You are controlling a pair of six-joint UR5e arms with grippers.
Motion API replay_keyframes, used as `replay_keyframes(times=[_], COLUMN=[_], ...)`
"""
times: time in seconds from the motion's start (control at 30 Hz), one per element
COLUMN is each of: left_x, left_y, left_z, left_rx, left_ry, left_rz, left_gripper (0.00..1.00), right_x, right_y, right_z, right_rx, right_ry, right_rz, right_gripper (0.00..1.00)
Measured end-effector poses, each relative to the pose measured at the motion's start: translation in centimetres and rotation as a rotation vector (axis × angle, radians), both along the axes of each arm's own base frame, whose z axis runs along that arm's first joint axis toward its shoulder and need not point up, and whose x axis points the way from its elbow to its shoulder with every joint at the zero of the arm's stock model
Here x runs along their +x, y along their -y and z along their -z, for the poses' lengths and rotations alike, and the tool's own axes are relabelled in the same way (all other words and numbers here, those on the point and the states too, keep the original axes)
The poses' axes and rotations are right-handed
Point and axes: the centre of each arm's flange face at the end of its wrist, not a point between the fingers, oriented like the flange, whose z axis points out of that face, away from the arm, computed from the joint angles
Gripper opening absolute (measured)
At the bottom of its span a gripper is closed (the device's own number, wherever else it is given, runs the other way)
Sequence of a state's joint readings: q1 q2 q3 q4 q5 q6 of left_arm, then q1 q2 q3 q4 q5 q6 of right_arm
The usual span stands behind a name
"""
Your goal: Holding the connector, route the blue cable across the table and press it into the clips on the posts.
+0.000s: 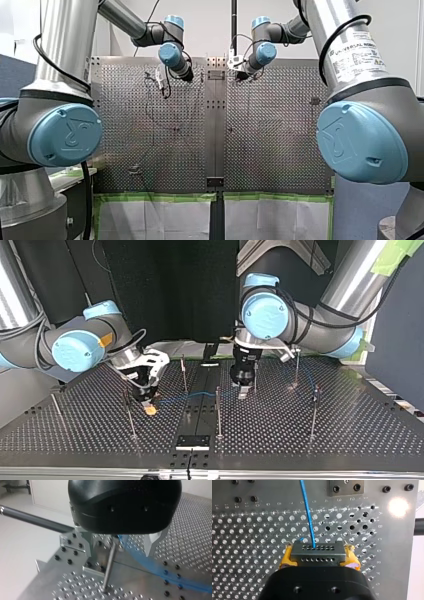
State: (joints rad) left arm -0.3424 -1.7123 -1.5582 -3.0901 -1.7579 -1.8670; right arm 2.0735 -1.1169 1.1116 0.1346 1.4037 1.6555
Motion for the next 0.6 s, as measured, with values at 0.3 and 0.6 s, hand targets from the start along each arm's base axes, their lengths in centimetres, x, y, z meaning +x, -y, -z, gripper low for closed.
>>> replay_keyframes(times=[0.3,0.6], left_x=[-2.4,-4.2], left_y=[1.2,3.8], left_z=[-0.6,-1.0], left_rx=[-0.002,-0.004], left_ry=[-0.004,0.033], left_rz=[0.062,0.094], left_gripper=[1.00,1.00], right_x=[0.0,-0.2], right_y=[0.0,0.1], right_z=[0.0,0.0], right_rx=[0.001,0.001], right_ry=[0.000,-0.001], right_rz=[0.000,0.003], right_gripper=[0.00,0.00])
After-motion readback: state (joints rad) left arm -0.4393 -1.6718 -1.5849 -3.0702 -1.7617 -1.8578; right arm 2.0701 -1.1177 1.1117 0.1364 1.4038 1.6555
